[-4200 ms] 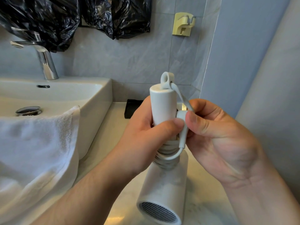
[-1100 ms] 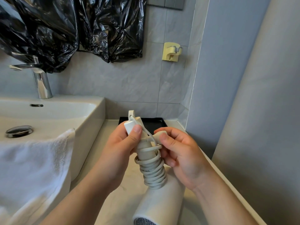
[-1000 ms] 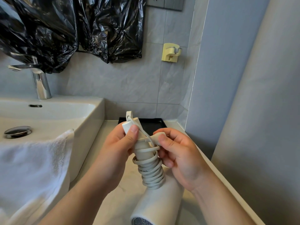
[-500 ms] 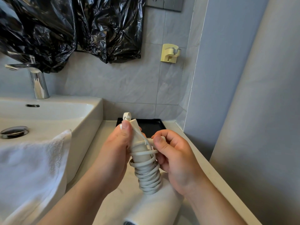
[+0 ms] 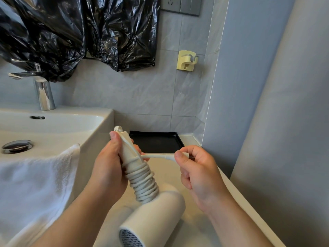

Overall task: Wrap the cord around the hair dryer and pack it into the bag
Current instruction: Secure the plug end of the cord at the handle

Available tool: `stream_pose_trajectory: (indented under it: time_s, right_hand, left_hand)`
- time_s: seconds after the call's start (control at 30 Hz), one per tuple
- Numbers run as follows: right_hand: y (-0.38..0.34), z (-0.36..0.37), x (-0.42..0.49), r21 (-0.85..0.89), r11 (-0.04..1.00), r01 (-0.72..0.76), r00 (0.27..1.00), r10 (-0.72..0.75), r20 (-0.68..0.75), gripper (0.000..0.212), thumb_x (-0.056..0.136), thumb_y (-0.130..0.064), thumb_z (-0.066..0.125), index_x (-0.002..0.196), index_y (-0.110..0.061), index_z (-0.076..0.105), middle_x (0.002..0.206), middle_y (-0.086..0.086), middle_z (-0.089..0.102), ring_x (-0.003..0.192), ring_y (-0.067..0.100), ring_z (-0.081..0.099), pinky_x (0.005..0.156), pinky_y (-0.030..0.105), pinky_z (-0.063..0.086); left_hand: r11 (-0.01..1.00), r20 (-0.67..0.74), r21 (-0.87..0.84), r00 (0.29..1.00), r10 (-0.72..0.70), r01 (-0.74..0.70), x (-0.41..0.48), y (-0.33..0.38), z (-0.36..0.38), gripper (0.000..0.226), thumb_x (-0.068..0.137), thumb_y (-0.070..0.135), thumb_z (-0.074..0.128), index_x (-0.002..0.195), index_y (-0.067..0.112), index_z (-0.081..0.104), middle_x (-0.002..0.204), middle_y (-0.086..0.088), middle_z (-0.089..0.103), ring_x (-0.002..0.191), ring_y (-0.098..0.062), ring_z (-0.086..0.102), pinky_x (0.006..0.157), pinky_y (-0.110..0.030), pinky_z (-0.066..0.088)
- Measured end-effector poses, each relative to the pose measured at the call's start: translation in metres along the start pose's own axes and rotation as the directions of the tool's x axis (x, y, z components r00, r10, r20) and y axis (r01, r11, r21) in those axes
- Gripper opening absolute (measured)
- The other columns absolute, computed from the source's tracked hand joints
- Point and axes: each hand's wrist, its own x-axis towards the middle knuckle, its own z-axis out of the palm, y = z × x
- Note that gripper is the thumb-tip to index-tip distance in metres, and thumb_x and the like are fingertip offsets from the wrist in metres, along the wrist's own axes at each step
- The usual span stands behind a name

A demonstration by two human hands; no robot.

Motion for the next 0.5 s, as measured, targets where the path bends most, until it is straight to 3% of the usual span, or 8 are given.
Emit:
stream_pose_trajectory:
  time_s: [0.07,0.17,0.3,0.37,0.5]
  right_hand:
    - [0.004,-0.001,0.002,-0.077,0.997,-0.023,0.999,0.025,0.031,0.016,0.087,-0.021,0.065,0.072,-0.022,0.061,0.045,-0.007,0.036,0.039,0.009,0.026,0.04,0.022,0.022]
    - [0.011,0.002,0.002,-0.255,0.967,-0.014,0.993,0.043,0.107,0.018,0.083,-0.029,0.064,0.066,-0.025,0.06,0.047,-0.015,0.043,0.041,0.001,0.036,0.045,0.016,0.029]
    - [0.017,0.007,0.0,-0.5,0.854,0.146,0.971,-0.027,0.238,0.015,0.08,-0.038,0.056,0.067,-0.032,0.056,0.063,-0.014,0.051,0.061,0.005,0.044,0.061,0.024,0.039]
    - [0.016,0.009,-0.001,-0.487,0.857,0.17,0.956,-0.023,0.293,0.017,0.085,-0.037,0.053,0.069,-0.036,0.06,0.063,-0.017,0.053,0.063,0.003,0.045,0.062,0.02,0.039]
    - [0.016,0.014,-0.005,-0.433,0.887,0.159,0.949,-0.016,0.316,0.024,0.094,-0.037,0.054,0.081,-0.024,0.069,0.064,-0.013,0.056,0.061,0.0,0.047,0.058,0.012,0.04]
  left_hand:
    - [0.999,-0.045,-0.038,0.999,-0.022,0.02,0.005,0.001,-0.004,0.054,0.096,0.058,0.038,0.097,0.008,0.057,0.07,-0.008,0.057,0.064,-0.023,0.054,0.077,-0.048,0.051]
    - [0.998,-0.086,-0.063,0.996,-0.036,0.03,0.006,0.0,-0.007,0.055,0.094,0.063,0.04,0.095,0.011,0.058,0.068,-0.005,0.058,0.058,-0.02,0.055,0.063,-0.038,0.054]
    - [0.995,-0.058,-0.093,0.997,-0.043,0.037,0.004,0.001,-0.01,0.057,0.093,0.064,0.043,0.094,0.01,0.06,0.069,-0.007,0.058,0.059,-0.023,0.058,0.071,-0.04,0.052]
    - [0.991,-0.035,-0.122,0.998,-0.059,0.055,0.004,0.002,-0.011,0.057,0.092,0.064,0.044,0.094,0.009,0.06,0.069,-0.007,0.058,0.058,-0.022,0.058,0.071,-0.039,0.051]
    - [0.989,0.013,-0.136,0.998,-0.058,0.059,0.001,0.001,-0.006,0.057,0.093,0.063,0.041,0.091,0.009,0.059,0.069,-0.008,0.055,0.059,-0.022,0.053,0.065,-0.036,0.049]
